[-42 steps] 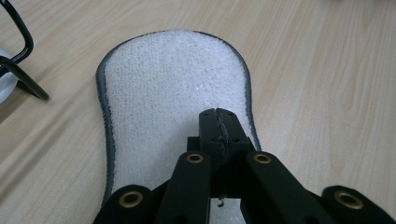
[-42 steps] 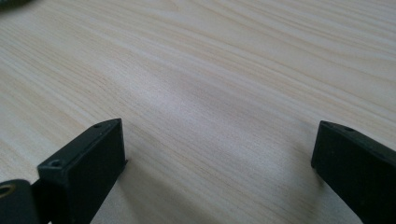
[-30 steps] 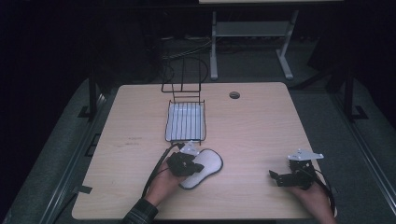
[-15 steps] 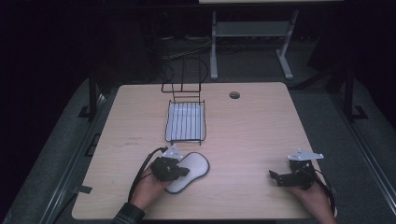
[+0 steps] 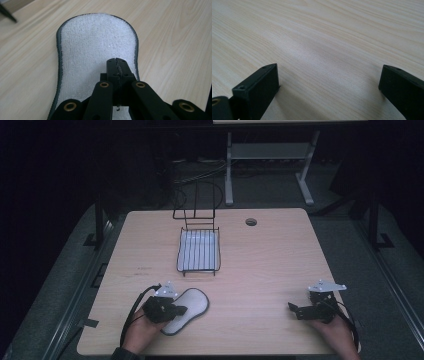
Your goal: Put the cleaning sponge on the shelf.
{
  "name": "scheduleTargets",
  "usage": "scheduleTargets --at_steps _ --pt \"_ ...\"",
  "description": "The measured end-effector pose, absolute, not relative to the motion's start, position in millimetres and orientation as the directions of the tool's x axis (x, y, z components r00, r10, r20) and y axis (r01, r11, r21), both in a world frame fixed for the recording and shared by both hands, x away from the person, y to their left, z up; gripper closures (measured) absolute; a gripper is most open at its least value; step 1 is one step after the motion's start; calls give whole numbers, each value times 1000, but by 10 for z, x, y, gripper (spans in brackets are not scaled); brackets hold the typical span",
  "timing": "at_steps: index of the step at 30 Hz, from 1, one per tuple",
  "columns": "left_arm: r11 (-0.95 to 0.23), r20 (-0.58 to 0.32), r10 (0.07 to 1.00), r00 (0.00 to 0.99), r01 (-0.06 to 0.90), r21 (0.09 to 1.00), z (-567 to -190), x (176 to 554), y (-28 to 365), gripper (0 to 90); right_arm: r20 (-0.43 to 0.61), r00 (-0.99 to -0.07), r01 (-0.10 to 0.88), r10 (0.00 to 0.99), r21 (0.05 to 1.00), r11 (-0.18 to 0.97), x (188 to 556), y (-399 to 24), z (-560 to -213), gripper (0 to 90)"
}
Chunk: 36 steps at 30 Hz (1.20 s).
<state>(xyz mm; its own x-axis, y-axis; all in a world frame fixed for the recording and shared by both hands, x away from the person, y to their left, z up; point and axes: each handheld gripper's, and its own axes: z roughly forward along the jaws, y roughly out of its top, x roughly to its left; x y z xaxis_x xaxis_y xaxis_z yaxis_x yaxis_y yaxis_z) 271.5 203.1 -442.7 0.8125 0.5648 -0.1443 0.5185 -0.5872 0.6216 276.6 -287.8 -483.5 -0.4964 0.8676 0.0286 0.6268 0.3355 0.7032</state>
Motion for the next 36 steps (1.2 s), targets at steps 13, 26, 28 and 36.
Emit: scheduleTargets --at_steps 13,26,28,36 --pt "-503 -156 614 774 535 679 -4296 2750 2199 648 29 -495 628 868 703 334 2766 -2877 -4835 24" --pt "-470 -177 658 732 583 663 -4466 2880 2291 144 29 -495 627 869 704 333 2767 -2877 -4835 24" --pt "-474 -170 658 733 579 663 -4489 2889 2275 136 29 -495 627 869 704 334 2767 -2877 -4835 24" --pt "-507 -139 649 748 561 654 -4546 2890 2202 131 29 -494 628 869 704 333 2767 -2877 -4835 24"
